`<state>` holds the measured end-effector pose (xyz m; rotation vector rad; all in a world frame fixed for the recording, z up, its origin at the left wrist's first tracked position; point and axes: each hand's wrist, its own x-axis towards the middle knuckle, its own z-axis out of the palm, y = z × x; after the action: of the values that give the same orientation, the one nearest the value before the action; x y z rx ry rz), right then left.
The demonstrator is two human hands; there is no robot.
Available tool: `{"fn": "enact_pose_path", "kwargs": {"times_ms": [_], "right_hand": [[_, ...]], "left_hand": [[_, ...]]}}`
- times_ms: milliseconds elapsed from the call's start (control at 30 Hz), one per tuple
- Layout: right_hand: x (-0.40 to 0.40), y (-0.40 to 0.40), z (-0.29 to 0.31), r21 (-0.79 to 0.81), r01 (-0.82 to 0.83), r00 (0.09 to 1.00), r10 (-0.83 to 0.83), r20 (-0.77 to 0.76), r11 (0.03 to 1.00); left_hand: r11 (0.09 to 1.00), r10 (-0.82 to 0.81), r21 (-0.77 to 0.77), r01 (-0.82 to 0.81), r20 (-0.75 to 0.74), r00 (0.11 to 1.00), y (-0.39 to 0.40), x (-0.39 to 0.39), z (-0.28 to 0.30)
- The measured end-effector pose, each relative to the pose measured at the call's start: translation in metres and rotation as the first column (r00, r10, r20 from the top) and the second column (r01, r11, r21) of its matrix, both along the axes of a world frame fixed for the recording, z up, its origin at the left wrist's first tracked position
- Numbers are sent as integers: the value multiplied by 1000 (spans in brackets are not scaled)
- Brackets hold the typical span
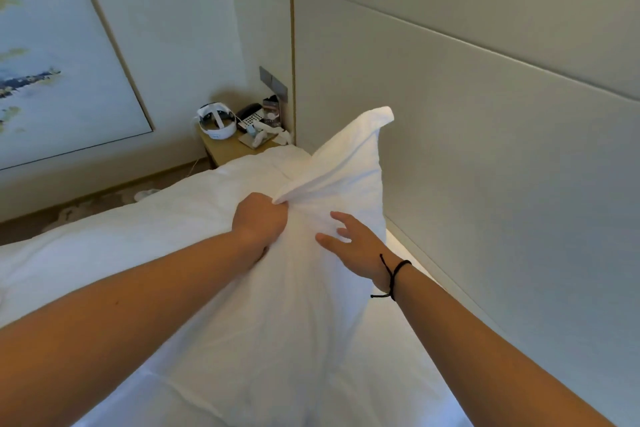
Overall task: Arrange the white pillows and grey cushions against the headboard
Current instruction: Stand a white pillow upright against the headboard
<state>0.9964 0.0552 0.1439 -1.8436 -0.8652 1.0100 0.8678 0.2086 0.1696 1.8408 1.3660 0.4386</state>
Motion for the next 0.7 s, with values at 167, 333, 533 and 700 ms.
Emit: {"fn": "enact_pose_path", "kwargs": {"times_ms": [167,333,533,700], "right_hand": [[57,-15,13,-36,-85,988,80,-130,996],[138,-38,22,-51,-77,982,67,-175,996],[219,-72,-26,-236,-59,973,109,205,970],[220,-106,-96,-489,-61,970,166,175,870]], "left_hand": [[999,19,28,-15,-128,992,2,70,14],[994,31,107,-10,-192,981,-3,181,8],[990,-57,-135,37,-143,988,-14,289,-49],[832,-536,-111,544,-411,737,-57,303,-119]]}}
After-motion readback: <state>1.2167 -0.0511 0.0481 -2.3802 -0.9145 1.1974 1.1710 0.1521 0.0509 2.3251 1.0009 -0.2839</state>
